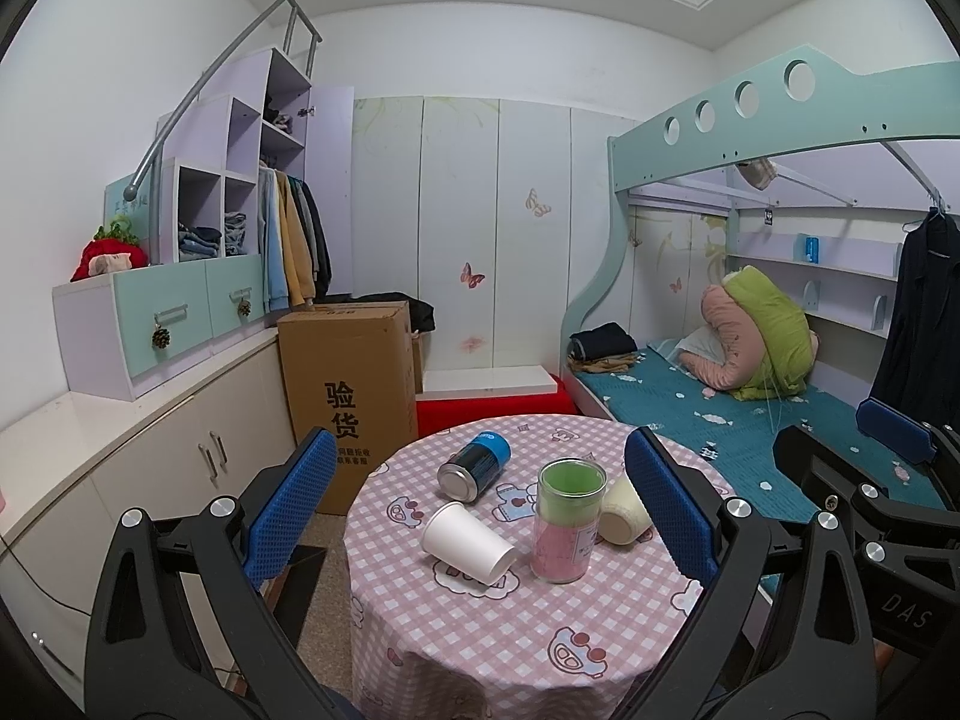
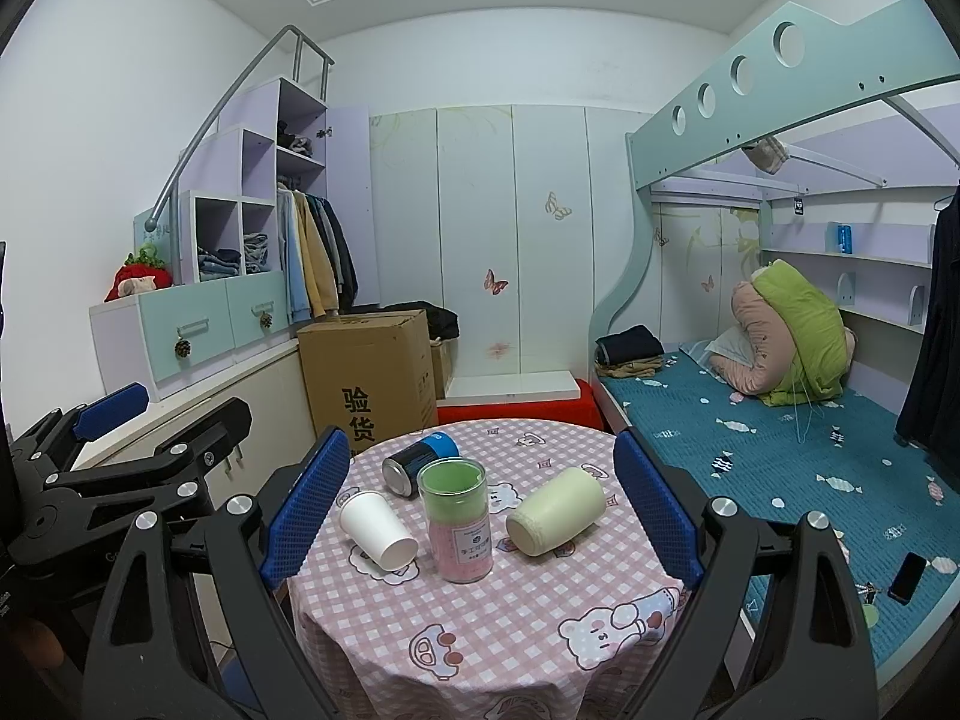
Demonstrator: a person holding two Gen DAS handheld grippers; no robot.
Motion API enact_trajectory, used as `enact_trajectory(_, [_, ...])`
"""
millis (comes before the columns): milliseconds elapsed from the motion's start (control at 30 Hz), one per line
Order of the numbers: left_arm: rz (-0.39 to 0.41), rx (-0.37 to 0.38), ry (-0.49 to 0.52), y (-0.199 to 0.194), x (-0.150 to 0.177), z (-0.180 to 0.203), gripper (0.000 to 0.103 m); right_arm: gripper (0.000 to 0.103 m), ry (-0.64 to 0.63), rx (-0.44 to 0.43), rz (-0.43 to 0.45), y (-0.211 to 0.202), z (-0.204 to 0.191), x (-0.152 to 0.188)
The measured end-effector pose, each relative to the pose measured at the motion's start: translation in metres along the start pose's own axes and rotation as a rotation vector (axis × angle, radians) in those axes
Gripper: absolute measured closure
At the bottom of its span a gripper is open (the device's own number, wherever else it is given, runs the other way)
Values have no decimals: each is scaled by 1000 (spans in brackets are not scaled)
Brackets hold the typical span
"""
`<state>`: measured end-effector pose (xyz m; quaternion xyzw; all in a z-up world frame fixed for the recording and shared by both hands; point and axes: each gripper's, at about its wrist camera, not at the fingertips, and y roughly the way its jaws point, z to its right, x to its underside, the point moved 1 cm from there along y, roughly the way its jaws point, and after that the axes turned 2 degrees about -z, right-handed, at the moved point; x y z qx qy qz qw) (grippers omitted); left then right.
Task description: Flip cup upright
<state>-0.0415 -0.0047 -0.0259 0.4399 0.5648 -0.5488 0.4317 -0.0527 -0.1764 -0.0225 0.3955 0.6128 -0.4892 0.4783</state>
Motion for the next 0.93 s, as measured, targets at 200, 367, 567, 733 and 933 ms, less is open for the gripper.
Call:
enact_trajectory(200, [2,-1,-1,0,0,1,6,17,0,0,1,0,0,1])
enact_trajectory(367, [2,-3,0,2,2,0,6,17,0,0,1,2,-1,2])
enact_trajectory(567, [2,-1,-1,1,0,0,6,17,0,1,-1,2,-2,3])
enact_trajectory(733, [1,-1,-2,3,2,0,6,17,1,1,-4,4,-2,4])
enact_trajectory(933, [1,-5,6,6,3,0,6,17,8,4,-10,14,-2,10])
